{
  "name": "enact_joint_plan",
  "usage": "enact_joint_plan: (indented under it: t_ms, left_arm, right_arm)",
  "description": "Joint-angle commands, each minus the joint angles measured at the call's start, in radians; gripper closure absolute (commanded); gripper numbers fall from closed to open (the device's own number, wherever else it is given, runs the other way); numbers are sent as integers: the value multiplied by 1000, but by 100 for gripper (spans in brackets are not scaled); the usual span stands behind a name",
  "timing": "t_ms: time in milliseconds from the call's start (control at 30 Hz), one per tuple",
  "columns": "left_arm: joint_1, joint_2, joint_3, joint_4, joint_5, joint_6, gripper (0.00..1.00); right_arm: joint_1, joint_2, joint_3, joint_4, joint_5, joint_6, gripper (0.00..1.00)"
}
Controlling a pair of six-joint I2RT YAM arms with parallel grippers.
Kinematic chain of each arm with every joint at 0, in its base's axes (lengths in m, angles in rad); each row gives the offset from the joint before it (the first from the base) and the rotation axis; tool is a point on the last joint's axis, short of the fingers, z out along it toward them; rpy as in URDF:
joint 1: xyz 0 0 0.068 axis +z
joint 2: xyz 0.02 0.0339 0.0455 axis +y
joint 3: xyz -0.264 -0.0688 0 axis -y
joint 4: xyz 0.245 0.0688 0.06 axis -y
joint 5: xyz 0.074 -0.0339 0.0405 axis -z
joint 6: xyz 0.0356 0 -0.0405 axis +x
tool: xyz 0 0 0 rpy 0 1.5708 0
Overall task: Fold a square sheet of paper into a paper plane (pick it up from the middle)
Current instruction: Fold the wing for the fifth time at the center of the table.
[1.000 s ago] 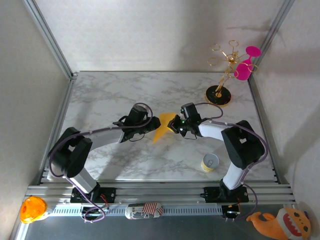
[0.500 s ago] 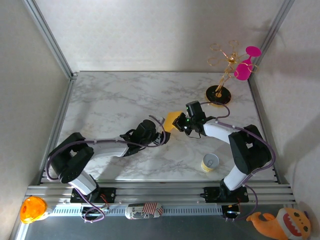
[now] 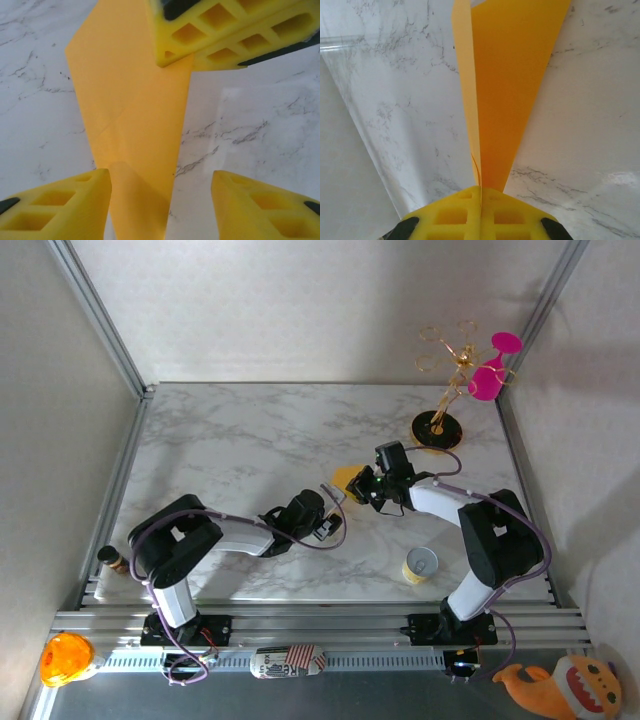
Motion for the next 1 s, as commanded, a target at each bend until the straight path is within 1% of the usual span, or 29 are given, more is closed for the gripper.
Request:
enact_joint_plan:
  t_ms: [0, 367, 467, 567, 833, 967]
  left_arm:
    - [-10, 20, 0, 67, -48, 47, 51]
    - [-10, 55, -4, 71, -38, 48, 72]
    - [-10, 62, -5, 68, -36, 47, 78]
    - [-10, 68, -6, 69, -28, 44, 83]
    - [0, 73, 1, 60, 34, 28, 95]
    - [15, 70, 1, 51, 88, 9, 98]
  right_arm:
    - [-7, -2, -7, -29, -29, 20, 96]
    - [-11, 26, 13, -45, -52, 26, 92]
    - [-12, 28, 18, -55, -50, 23, 88]
    - [-11, 28, 22, -60, -49, 23, 81]
    - [-23, 7, 45, -122, 7, -10, 49]
    - [-34, 3, 56, -142, 22, -34, 40]
